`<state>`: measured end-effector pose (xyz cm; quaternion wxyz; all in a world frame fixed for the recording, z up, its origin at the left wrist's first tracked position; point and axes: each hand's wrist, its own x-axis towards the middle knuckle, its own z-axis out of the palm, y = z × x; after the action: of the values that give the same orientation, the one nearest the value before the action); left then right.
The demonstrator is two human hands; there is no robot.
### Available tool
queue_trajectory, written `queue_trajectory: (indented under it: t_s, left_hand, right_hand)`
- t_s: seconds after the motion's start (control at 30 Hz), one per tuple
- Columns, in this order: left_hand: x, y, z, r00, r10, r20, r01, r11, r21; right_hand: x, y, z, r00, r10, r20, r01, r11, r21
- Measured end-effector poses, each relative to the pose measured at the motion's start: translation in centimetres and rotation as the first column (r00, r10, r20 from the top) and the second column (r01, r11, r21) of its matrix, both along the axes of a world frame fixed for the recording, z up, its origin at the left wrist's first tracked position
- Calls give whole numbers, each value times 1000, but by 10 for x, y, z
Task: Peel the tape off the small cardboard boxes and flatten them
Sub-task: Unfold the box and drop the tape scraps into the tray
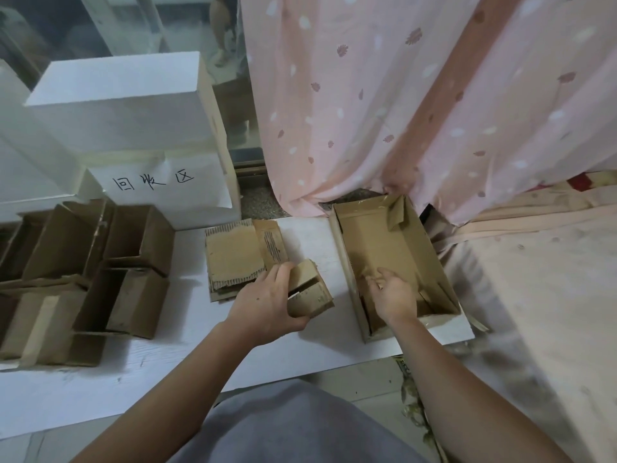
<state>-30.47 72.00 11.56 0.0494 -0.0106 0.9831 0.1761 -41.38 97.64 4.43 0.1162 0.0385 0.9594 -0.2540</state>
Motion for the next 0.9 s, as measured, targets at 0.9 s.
queue_trajectory:
  t_s: [0.9]
  left_hand:
    - [4,-8,-1,999,-4,52,5,1000,-20]
  right_hand:
    - [20,-73,90,591,777,218,-779,620,-98]
